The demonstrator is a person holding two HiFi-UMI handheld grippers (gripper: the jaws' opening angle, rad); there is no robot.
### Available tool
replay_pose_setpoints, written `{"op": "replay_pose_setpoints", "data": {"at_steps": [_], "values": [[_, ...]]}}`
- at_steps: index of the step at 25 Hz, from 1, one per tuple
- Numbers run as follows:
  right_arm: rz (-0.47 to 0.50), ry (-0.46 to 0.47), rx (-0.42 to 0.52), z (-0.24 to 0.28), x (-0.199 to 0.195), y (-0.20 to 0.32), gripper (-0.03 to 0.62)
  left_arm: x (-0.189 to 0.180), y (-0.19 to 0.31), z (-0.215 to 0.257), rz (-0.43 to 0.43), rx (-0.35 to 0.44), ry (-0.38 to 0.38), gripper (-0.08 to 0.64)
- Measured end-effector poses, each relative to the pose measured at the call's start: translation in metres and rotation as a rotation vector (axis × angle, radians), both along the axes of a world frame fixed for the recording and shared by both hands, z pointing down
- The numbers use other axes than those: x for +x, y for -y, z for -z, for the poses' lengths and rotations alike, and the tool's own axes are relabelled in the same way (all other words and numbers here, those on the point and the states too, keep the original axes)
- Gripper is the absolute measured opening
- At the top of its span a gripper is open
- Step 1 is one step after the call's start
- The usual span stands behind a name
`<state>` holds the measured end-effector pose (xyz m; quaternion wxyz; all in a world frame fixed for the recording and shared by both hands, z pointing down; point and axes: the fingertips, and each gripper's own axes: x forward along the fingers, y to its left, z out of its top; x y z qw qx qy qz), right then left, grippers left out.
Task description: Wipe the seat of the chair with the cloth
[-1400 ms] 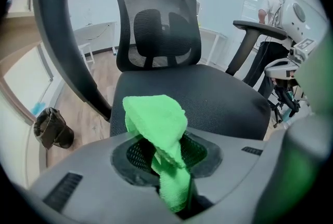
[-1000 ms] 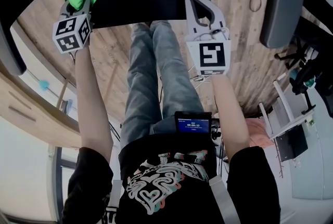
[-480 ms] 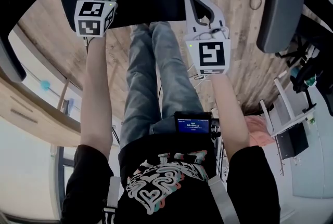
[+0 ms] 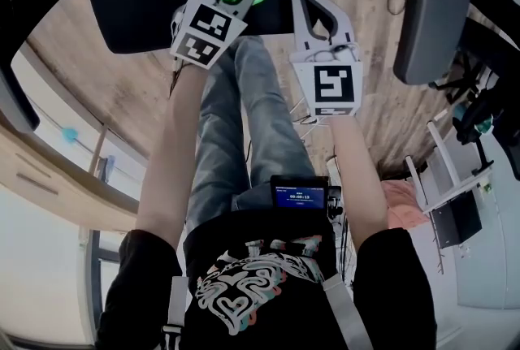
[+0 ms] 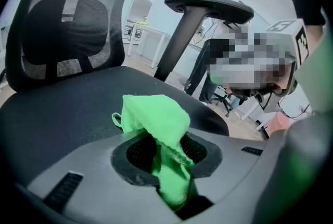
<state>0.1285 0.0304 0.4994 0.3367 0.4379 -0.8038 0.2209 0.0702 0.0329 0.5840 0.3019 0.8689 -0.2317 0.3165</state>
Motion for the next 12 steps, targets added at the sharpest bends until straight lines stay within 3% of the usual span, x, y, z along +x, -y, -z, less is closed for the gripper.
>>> {"op": "replay_pose_setpoints", "data": {"at_steps": [6,12], "values": [[0.012,-0.008,0.018,0.0007,0.0027,0.0028,0.003,0.0101,-0.0097,-0.0004,-0.061,0.023,-0.021,0.107],[0.018,-0.016,0.022,0.0035,0.0082,0.0054,0.003,0.0097,-0.0089,0.0006,-0.033,0.003,-0.032,0.107]]}}
